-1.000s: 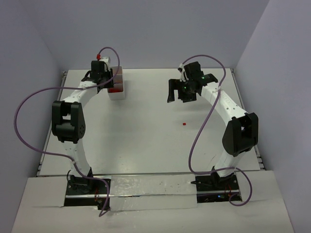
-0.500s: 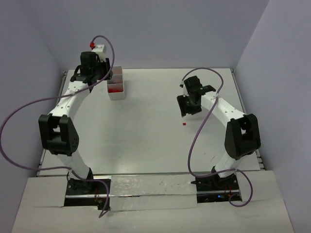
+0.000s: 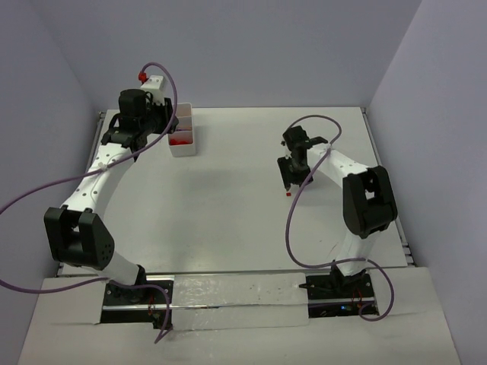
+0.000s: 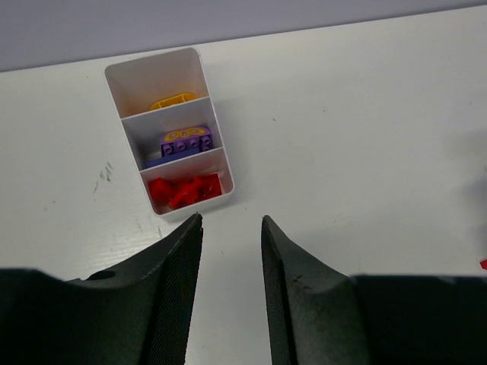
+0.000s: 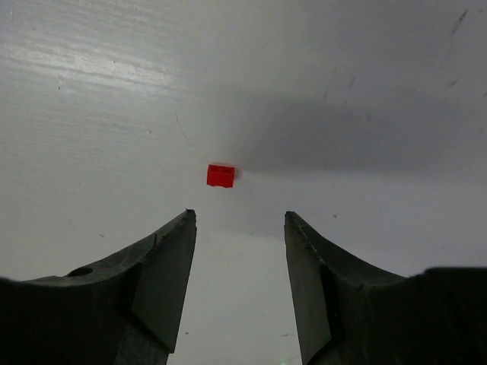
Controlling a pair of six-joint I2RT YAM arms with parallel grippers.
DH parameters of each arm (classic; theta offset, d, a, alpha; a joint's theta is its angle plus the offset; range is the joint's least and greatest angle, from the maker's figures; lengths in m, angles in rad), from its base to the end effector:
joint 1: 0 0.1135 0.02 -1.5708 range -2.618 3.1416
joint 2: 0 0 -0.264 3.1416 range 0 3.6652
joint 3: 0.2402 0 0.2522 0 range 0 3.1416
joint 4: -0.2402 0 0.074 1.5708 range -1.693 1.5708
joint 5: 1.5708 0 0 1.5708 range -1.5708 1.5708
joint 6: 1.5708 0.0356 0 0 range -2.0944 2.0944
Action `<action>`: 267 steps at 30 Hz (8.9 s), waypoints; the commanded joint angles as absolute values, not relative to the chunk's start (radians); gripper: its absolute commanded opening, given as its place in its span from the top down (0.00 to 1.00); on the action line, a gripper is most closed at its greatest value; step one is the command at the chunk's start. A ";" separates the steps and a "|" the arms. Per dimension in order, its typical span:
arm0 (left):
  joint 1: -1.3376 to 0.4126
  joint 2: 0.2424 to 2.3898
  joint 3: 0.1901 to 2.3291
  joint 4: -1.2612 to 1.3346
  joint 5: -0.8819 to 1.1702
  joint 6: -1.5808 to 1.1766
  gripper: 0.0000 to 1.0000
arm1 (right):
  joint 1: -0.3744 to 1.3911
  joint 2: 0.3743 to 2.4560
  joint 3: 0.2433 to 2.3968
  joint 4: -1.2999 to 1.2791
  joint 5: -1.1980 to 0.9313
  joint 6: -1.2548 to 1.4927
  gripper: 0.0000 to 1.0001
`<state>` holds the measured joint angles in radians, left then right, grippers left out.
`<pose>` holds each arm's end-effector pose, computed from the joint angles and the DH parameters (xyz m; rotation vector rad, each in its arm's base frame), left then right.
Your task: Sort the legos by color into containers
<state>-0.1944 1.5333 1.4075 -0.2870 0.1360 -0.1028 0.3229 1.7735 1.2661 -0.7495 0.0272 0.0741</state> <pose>0.3530 -0.0744 0.3623 0.1798 1.9861 -0.3270 0.3324 0.1102 0.2013 -0.3449 2.8070 0.0505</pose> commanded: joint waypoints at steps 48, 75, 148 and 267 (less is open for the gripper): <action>-0.225 1.347 1.148 -0.162 0.913 -0.049 0.21 | 0.306 1.749 1.459 -0.394 -1.241 0.596 1.00; -0.457 1.440 1.226 -0.034 0.890 -0.075 0.42 | 0.327 1.768 1.110 0.755 -1.368 1.605 1.00; -0.518 1.485 1.253 -0.138 0.666 0.027 0.62 | 0.340 1.770 1.104 0.732 -1.388 1.623 0.91; -0.213 2.072 1.815 -0.499 0.064 -0.123 0.93 | 0.207 1.693 1.539 -0.617 -0.797 0.489 0.00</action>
<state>-0.2157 2.0516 1.7347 -0.4928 0.0868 -0.1230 0.2031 1.7279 1.4937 -0.6149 -0.7846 0.5034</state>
